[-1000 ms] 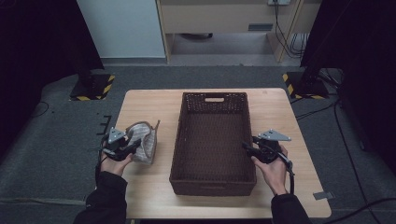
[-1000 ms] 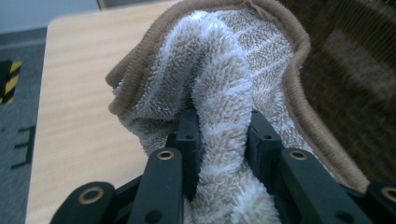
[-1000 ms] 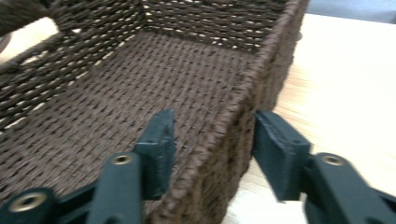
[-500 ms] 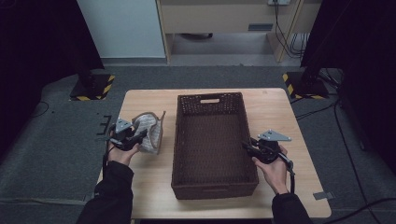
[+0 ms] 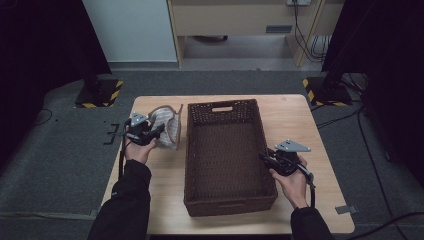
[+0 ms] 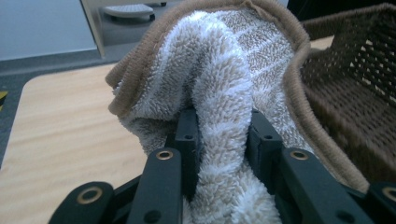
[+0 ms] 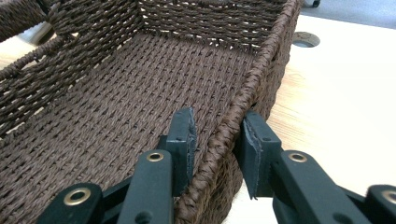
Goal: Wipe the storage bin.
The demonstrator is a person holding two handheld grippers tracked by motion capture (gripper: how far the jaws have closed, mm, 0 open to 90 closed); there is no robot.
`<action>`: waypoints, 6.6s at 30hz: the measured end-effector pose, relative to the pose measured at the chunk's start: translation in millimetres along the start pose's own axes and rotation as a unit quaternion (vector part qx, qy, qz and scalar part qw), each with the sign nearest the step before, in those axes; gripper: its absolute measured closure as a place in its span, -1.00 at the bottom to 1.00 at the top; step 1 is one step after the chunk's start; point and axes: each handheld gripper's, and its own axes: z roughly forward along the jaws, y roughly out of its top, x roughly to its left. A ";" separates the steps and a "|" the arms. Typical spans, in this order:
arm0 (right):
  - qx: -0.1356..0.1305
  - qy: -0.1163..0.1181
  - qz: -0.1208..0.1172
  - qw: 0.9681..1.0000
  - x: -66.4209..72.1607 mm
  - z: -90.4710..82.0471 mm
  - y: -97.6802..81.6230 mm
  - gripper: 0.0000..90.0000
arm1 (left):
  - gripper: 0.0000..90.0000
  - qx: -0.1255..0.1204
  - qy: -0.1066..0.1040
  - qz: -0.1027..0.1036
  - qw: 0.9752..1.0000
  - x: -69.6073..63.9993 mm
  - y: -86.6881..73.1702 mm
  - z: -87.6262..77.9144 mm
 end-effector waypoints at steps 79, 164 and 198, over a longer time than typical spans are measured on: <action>0.007 -0.009 -0.011 1.000 5.7 -5.0 -2.3 0.48 | 0.55 0.026 -0.074 -0.058 0.995 -16.2 -7.3 73.5; 0.014 -0.049 -0.006 0.999 11.3 3.3 4.3 0.55 | 0.56 0.005 -0.151 0.020 0.988 -31.6 -6.9 20.2; -0.011 0.019 -0.023 0.999 0.7 -19.7 -0.2 0.22 | 0.54 0.020 -0.163 0.050 0.985 -35.9 -16.8 6.2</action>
